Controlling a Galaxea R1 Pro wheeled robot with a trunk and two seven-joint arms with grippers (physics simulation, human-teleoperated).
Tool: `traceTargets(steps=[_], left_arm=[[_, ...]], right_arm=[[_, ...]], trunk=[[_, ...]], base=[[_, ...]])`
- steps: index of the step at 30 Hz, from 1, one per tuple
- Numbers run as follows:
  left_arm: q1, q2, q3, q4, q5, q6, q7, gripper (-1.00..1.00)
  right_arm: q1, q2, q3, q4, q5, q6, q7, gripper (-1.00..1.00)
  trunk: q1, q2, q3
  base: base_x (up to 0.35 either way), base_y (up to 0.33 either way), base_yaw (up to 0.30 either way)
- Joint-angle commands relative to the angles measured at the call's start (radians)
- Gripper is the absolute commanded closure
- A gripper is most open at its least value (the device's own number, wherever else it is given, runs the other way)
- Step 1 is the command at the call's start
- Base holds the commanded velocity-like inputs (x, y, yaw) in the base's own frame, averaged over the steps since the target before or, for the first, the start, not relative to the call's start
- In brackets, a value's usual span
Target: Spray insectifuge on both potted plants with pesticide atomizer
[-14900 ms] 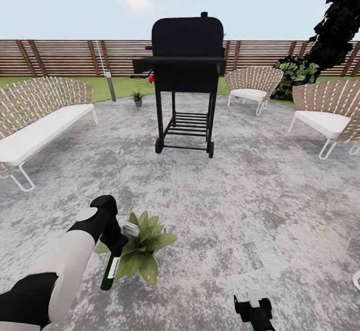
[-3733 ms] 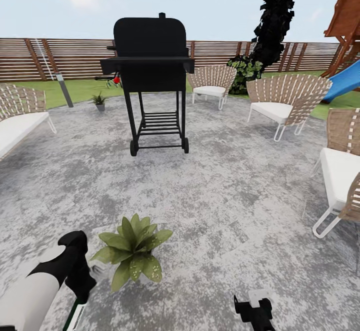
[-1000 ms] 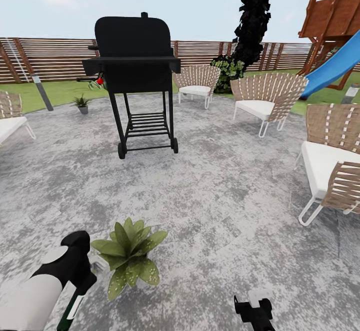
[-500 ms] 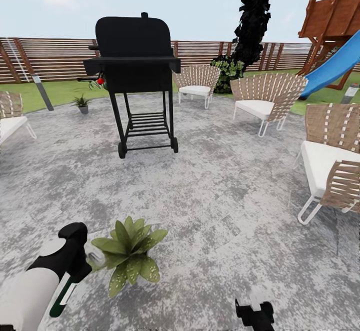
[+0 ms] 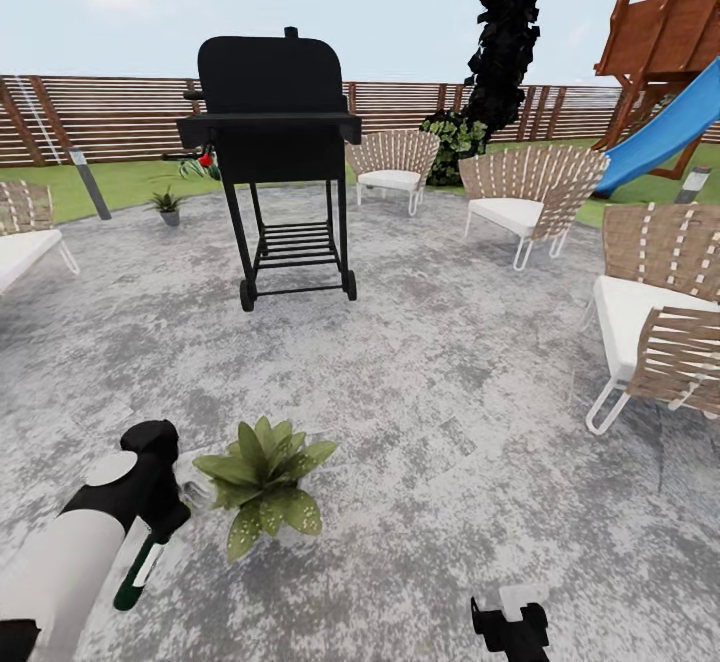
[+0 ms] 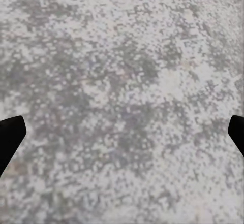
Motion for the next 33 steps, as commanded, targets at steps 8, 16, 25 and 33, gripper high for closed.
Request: traceTargets(steps=[8,16,25,33], left_arm=[[-0.021,-0.004,-0.067,0.001,-0.019,-0.011,-0.054,1.0],[-0.055,-0.004,-0.101,0.001,-0.02,-0.013,-0.06,1.0],[-0.087,-0.007,-0.104,0.001,-0.019,-0.016,-0.101,1.0],[-0.09,-0.007,-0.18,-0.002,-0.064,-0.016,-0.101,1.0]], right_arm=[[-0.001,-0.001,0.008,0.001,0.002,-0.002,-0.007,-1.0],[-0.001,-0.001,0.008,0.001,0.004,-0.002,-0.007,-1.0],[-0.001,-0.002,0.008,0.001,0.005,-0.002,-0.007,-1.0],[-0.001,-0.005,0.008,0.002,0.005,-0.002,-0.008,-1.0]], trunk=[[0.0,0.0,-0.001],[0.0,0.0,-0.001],[0.0,0.0,-0.001],[0.0,0.0,-0.001]], base=[[0.0,0.0,-0.218],[0.138,0.121,-0.092],[0.023,0.008,-0.001],[0.121,0.0,0.0]])
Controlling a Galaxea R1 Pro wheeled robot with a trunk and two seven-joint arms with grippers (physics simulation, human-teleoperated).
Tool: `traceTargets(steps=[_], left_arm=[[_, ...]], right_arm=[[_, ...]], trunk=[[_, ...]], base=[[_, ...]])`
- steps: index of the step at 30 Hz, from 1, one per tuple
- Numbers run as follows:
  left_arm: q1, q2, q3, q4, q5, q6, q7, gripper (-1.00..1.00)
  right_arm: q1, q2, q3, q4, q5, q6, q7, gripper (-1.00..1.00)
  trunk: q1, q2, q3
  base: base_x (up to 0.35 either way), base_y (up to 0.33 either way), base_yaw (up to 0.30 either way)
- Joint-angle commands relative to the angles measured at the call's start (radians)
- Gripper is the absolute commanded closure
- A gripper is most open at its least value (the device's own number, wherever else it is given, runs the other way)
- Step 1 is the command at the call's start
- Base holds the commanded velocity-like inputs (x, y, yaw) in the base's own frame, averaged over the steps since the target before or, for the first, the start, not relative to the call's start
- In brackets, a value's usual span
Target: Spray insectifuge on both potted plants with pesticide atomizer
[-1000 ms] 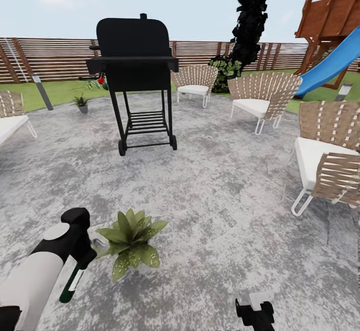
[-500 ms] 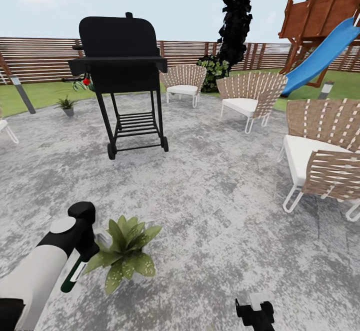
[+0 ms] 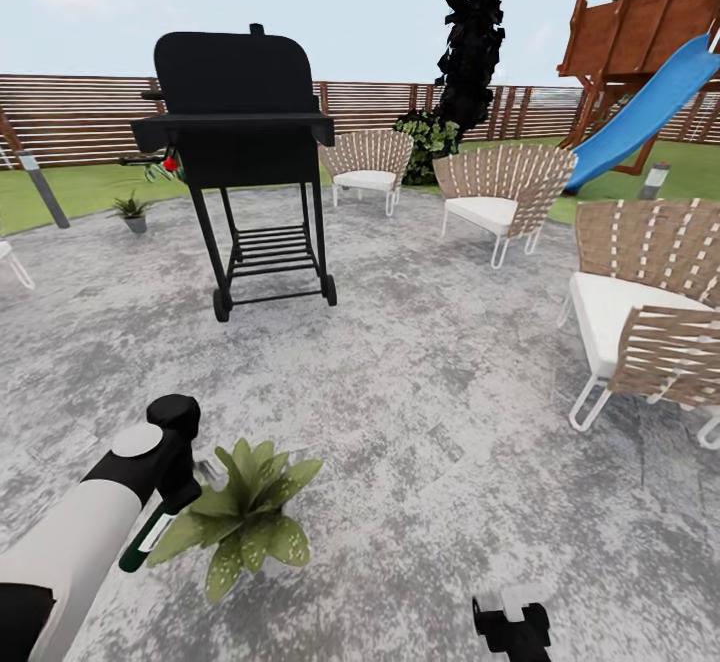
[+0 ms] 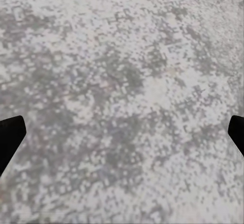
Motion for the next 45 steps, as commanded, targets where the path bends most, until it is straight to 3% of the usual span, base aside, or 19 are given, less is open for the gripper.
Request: traceTargets(steps=[1,7,30,45], left_arm=[[-0.003,0.001,-0.004,-0.001,-0.007,0.01,-0.009,1.0],[-0.027,-0.001,-0.005,0.001,-0.006,0.011,-0.009,1.0],[-0.028,-0.001,-0.005,0.002,-0.008,0.012,-0.009,1.0],[-0.028,-0.005,-0.006,0.006,-0.008,0.012,-0.009,1.0]], right_arm=[[-0.001,0.0,0.008,0.001,0.001,-0.001,-0.008,-1.0],[-0.001,0.001,0.007,-0.001,-0.003,0.0,-0.008,-1.0],[-0.001,0.003,0.008,-0.001,-0.004,-0.001,-0.008,-1.0],[-0.001,0.003,0.008,-0.001,-0.004,-0.001,-0.008,-1.0]], trunk=[[0.0,0.0,-0.001],[0.0,0.0,-0.001],[0.0,0.0,-0.001],[0.0,0.0,-0.001]], base=[[0.101,0.0,0.0],[0.108,0.036,0.0],[-0.05,0.093,-0.088],[0.116,0.129,-0.182]])
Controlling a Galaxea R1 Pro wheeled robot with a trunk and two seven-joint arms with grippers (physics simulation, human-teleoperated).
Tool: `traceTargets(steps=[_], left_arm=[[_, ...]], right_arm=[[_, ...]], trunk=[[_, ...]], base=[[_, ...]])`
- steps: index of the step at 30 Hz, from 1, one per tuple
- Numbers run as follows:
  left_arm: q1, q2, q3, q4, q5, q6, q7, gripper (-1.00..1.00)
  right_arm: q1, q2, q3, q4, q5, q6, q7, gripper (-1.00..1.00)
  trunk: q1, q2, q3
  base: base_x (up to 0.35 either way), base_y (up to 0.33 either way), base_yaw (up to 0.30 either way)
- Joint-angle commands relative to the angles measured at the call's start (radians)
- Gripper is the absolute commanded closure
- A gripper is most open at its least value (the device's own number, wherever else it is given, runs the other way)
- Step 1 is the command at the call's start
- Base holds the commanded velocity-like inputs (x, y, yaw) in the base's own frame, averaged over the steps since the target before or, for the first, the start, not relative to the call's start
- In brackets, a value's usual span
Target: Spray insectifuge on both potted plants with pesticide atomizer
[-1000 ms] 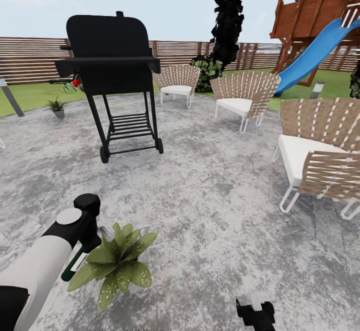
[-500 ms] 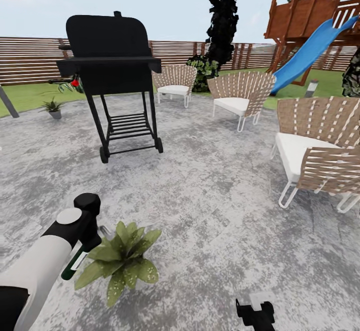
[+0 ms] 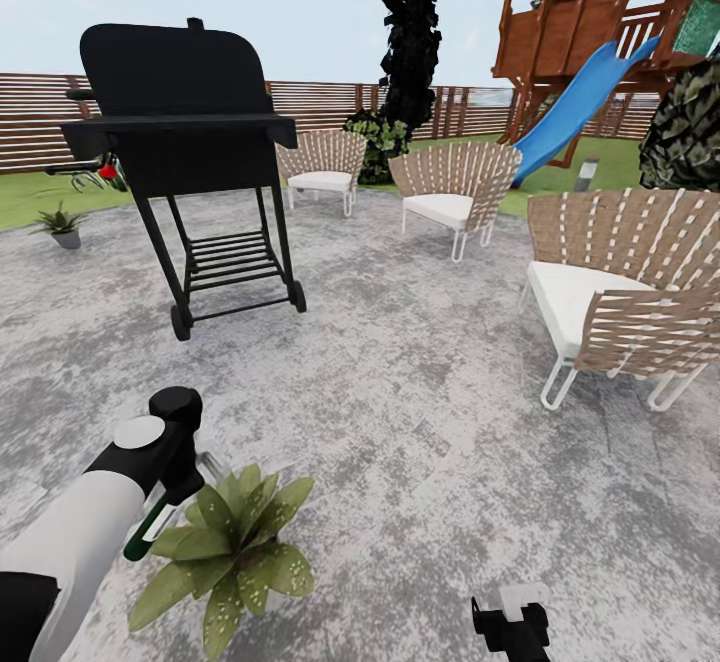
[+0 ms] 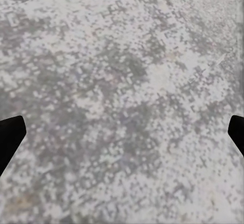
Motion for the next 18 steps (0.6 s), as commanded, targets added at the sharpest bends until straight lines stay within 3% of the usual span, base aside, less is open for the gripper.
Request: traceTargets(steps=[1,9,18], left_arm=[[-0.001,0.003,-0.005,0.001,-0.007,0.011,-0.009,1.0],[0.011,0.018,-0.005,0.007,-0.008,0.009,-0.009,1.0],[0.003,0.005,-0.005,0.006,-0.01,0.009,-0.009,1.0]], right_arm=[[-0.001,0.0,0.008,0.001,0.0,-0.001,-0.008,-1.0],[-0.001,0.001,0.008,0.001,0.001,-0.001,-0.008,-1.0],[-0.001,0.001,0.008,0.001,0.002,-0.001,-0.008,-1.0]], trunk=[[0.0,0.0,-0.001],[0.0,0.0,-0.001],[0.0,0.0,-0.001]], base=[[0.001,0.0,-0.001],[0.026,0.0,0.0],[-0.23,0.097,0.0]])
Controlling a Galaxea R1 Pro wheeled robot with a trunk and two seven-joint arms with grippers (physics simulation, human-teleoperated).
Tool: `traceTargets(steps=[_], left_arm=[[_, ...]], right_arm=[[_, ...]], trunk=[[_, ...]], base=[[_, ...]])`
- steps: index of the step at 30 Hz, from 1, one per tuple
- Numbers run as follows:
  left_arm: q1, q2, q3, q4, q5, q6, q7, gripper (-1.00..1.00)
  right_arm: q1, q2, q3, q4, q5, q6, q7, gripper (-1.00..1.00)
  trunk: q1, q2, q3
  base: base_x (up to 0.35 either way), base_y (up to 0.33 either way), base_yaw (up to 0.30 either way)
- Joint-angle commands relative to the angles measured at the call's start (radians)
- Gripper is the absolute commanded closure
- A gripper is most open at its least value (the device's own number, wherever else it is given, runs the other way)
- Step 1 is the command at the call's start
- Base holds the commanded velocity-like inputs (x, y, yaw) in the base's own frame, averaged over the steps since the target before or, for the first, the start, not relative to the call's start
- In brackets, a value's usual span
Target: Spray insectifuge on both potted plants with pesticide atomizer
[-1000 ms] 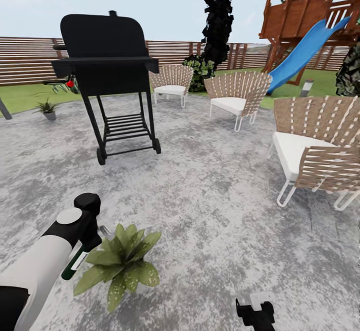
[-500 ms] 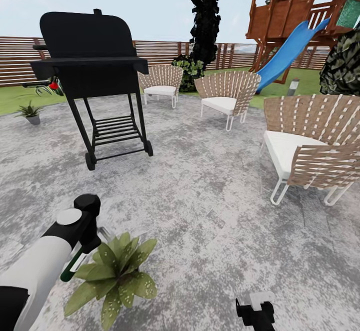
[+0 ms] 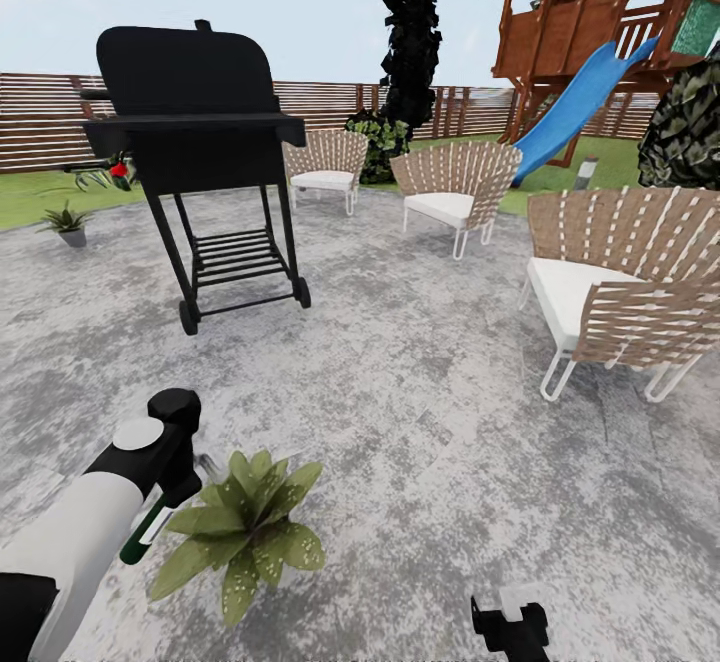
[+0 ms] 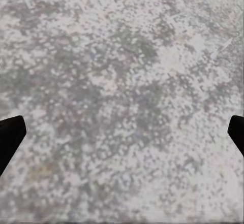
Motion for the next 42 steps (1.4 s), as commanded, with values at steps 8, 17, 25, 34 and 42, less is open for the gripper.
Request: traceTargets(steps=[8,17,25,34,42], left_arm=[[-0.003,0.0,-0.006,0.0,-0.001,-0.027,-0.009,1.0],[-0.003,-0.004,-0.006,0.0,-0.039,-0.104,-0.009,1.0],[0.007,-0.006,-0.006,0.0,-0.04,-0.105,-0.009,1.0],[0.003,-0.056,-0.107,-0.002,-0.04,-0.105,-0.009,1.0],[0.0,-0.058,-0.109,-0.002,-0.041,-0.106,-0.009,1.0]], right_arm=[[-0.001,0.0,0.008,0.001,0.001,-0.001,-0.008,-1.0],[-0.001,0.0,0.008,0.001,0.001,-0.001,-0.008,-1.0],[-0.001,0.0,0.008,0.001,0.001,-0.001,-0.008,-1.0],[-0.001,0.0,0.007,0.001,0.001,-0.001,-0.008,-1.0],[-0.001,0.0,0.007,0.001,0.001,-0.001,-0.008,-1.0]], trunk=[[0.0,0.0,-0.001],[0.0,0.0,-0.001],[0.0,0.0,-0.001],[0.0,0.0,-0.001],[0.0,0.0,-0.001]], base=[[-0.039,0.006,0.0],[-0.113,0.039,0.0],[0.027,0.139,0.0],[0.002,0.007,0.0],[-0.189,0.0,0.0]])
